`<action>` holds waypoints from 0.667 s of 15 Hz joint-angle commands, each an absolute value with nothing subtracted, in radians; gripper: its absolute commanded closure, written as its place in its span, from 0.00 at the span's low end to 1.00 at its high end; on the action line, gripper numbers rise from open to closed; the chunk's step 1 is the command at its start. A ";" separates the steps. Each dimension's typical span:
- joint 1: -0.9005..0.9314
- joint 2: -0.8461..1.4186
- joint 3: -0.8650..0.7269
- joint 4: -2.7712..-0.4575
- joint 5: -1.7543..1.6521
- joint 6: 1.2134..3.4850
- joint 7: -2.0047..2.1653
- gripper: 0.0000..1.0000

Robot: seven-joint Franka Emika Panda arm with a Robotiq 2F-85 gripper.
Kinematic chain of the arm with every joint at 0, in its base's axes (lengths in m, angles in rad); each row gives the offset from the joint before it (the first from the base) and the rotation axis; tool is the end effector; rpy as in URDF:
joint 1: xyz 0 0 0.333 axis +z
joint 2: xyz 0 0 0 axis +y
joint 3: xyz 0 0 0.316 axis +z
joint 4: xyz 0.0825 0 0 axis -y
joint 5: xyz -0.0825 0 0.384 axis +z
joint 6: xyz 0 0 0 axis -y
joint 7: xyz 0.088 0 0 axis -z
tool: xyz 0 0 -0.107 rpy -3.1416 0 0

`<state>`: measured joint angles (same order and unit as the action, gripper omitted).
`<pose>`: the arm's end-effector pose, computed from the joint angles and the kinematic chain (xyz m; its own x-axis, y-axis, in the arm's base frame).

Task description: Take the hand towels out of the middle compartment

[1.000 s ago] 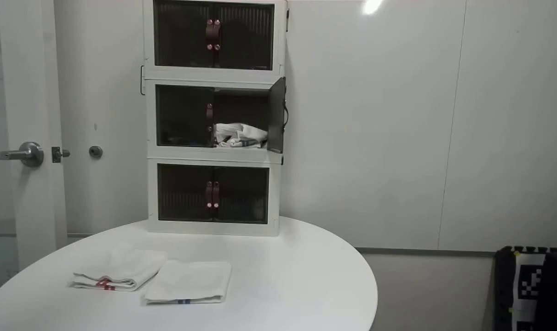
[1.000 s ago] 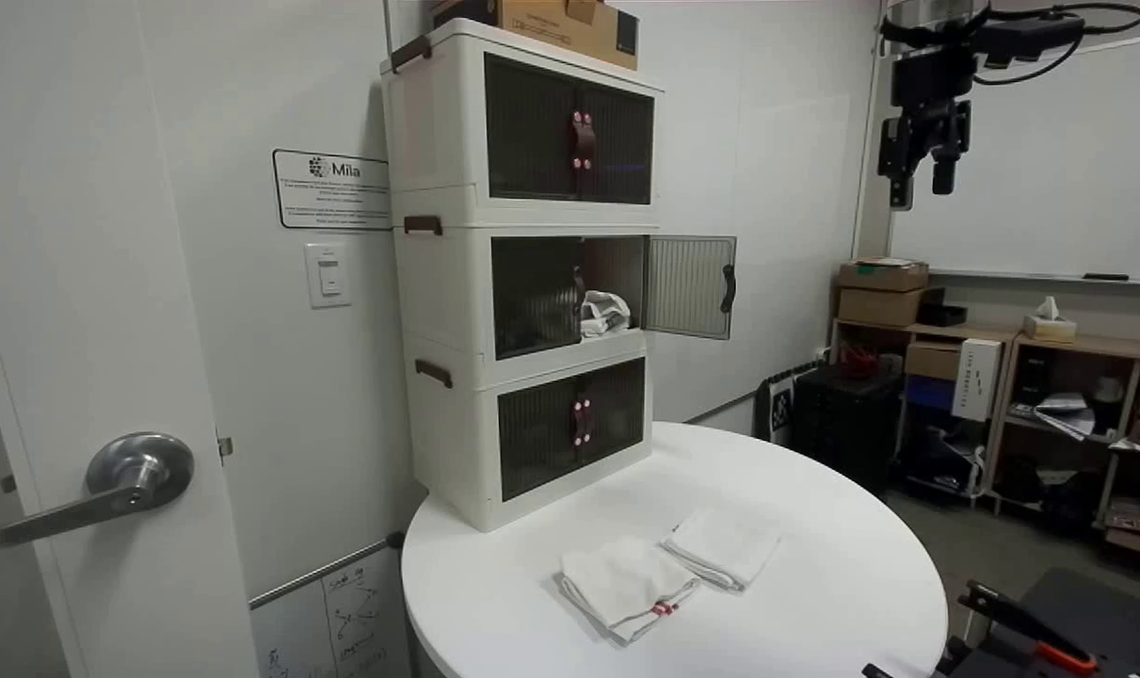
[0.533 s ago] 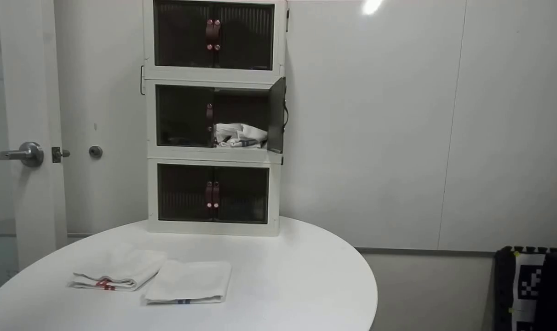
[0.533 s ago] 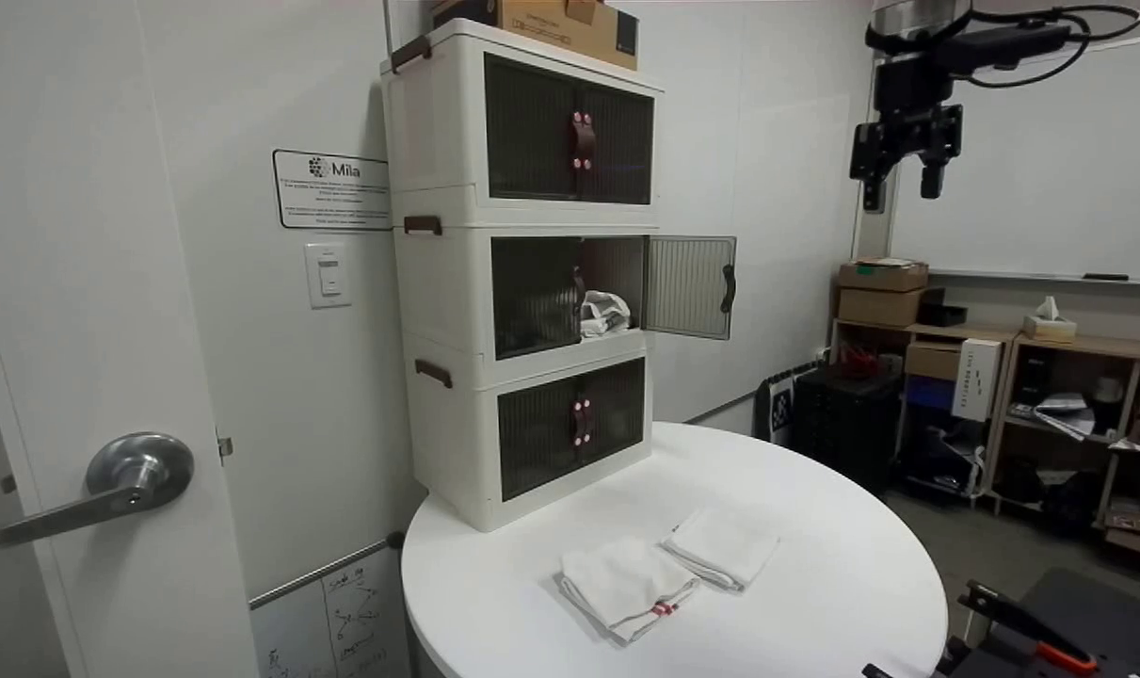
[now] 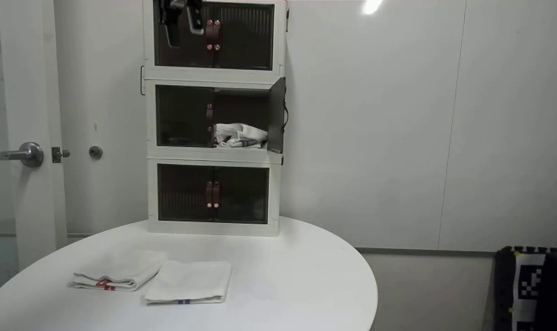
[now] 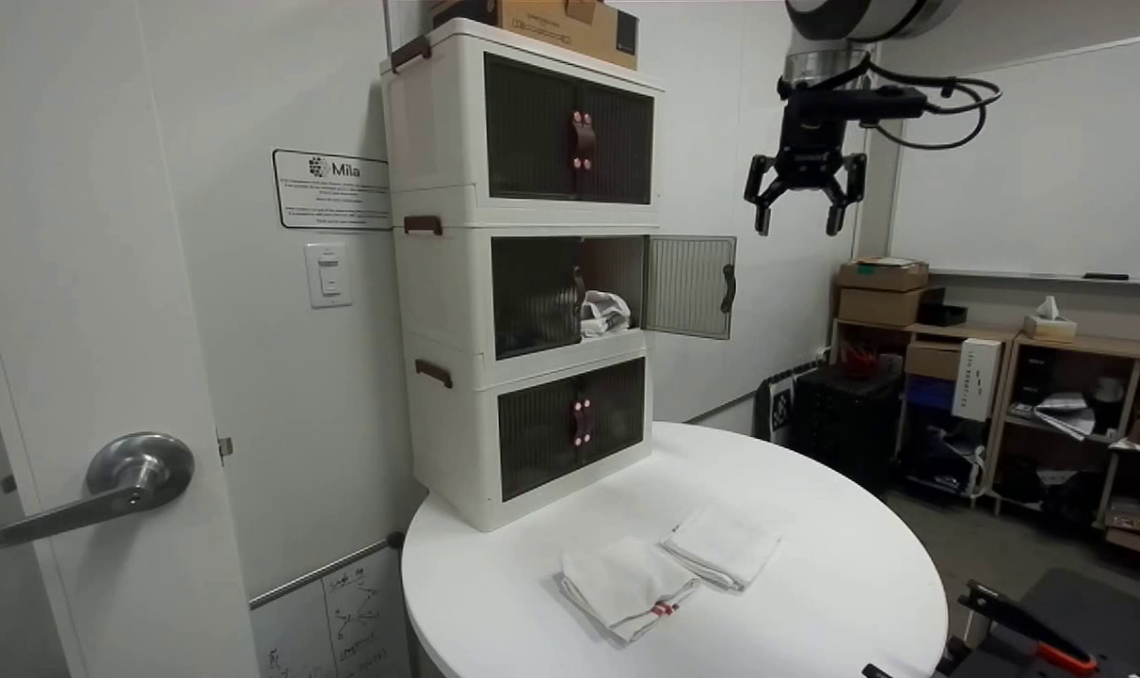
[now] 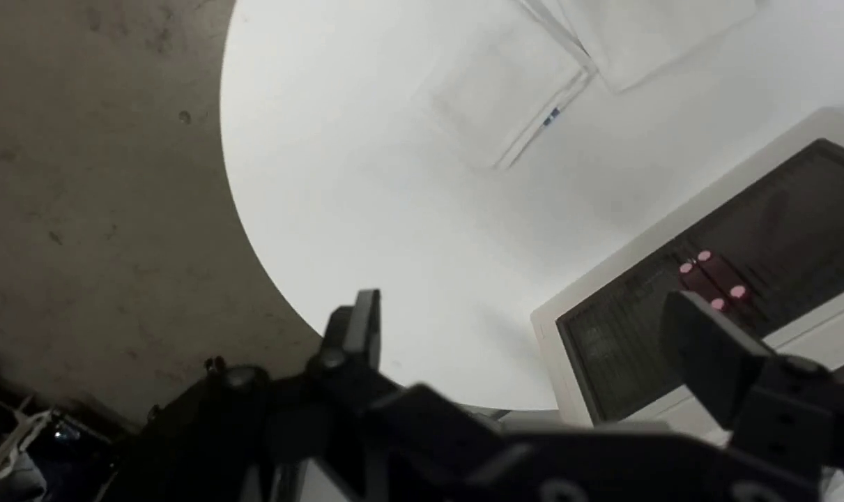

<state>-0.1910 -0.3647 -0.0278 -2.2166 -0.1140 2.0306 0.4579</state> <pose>0.4493 -0.1078 0.5409 0.7897 -0.5795 0.2012 -0.5935 -0.8047 0.0117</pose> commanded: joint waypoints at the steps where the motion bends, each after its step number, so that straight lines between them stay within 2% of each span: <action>1: -0.198 -0.192 -0.051 -2.086 -0.023 2.119 0.568 0.00; 10: -0.158 0.207 -0.112 -1.869 -0.018 2.640 0.924 0.00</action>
<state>-0.1915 0.0726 -0.0758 -1.9727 -0.0040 2.5254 0.7932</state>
